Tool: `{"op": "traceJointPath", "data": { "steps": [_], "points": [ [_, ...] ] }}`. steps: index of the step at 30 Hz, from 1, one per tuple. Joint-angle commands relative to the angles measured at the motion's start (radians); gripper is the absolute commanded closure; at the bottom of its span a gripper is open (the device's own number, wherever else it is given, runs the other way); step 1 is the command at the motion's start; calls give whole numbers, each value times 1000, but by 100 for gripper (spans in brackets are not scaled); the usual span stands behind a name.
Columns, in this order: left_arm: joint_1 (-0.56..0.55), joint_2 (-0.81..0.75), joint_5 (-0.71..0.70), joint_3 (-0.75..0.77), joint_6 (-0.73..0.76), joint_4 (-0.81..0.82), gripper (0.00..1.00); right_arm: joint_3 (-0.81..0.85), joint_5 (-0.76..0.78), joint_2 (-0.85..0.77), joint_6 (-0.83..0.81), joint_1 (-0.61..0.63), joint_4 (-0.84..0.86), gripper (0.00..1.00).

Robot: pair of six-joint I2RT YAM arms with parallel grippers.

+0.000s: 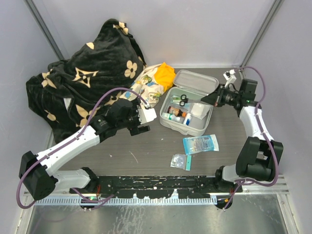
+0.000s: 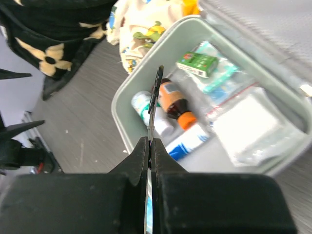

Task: Organize the medicine kit
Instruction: Place the scissors in the medicine box.

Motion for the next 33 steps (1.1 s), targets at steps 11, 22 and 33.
{"op": "traceJointPath", "data": {
  "steps": [11,22,33],
  "points": [
    [1,-6,-15,-18,-13,71,2,-82,52,-34,172,15,173,99],
    [2,3,-27,-19,-20,66,2,-203,201,49,456,122,518,99],
    [2,12,-24,-19,-20,64,2,-267,204,183,593,140,724,99]
  ]
}}
